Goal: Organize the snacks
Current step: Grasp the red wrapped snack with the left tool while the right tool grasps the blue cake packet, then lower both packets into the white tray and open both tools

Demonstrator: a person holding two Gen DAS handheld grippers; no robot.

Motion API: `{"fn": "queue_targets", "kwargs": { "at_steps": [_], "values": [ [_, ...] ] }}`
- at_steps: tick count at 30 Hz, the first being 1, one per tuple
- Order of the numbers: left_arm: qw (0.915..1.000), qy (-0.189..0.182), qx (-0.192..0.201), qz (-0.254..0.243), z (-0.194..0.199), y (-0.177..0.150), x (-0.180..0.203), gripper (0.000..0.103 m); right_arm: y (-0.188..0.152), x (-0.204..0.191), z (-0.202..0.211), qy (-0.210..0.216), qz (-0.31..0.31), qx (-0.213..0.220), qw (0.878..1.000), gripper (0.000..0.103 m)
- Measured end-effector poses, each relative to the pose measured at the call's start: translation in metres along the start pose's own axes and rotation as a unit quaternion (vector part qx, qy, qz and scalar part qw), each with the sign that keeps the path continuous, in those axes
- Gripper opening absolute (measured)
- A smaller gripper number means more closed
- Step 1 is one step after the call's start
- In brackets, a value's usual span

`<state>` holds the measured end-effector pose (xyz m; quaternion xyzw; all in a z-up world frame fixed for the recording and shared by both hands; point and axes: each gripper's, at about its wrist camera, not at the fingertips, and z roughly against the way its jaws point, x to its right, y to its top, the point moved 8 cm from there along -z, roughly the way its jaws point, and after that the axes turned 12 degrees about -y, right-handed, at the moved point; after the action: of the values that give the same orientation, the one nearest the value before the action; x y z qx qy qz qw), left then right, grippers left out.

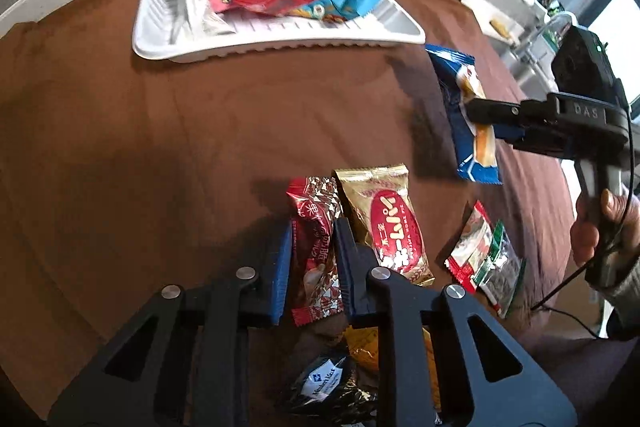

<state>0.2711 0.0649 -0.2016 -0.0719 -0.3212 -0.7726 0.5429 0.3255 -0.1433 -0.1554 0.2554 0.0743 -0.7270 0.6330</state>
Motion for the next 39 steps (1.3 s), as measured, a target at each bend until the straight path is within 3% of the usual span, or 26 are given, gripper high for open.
{"fn": "queue_targets", "kwargs": {
  "at_steps": [10,21,28,39],
  "values": [
    [0.9980,-0.031,0.050,0.020,0.026,0.030,-0.003,0.019,0.010,-0.019,0.013,0.031,0.004,0.005,1.000,0.037],
    [0.9935,-0.041,0.104,0.017,0.050,0.113,-0.018,0.019,0.051,-0.041,0.014,0.034,0.030,0.021,0.999,0.037],
    [0.9928,-0.038,0.111,0.022,0.040,0.159,-0.031,0.019,0.091,-0.058,0.005,0.030,0.050,0.030,0.998,0.037],
    [0.9925,-0.019,0.118,0.029,0.026,0.198,-0.055,0.019,0.154,-0.038,-0.019,-0.036,0.085,0.034,0.995,0.037]
  ]
}}
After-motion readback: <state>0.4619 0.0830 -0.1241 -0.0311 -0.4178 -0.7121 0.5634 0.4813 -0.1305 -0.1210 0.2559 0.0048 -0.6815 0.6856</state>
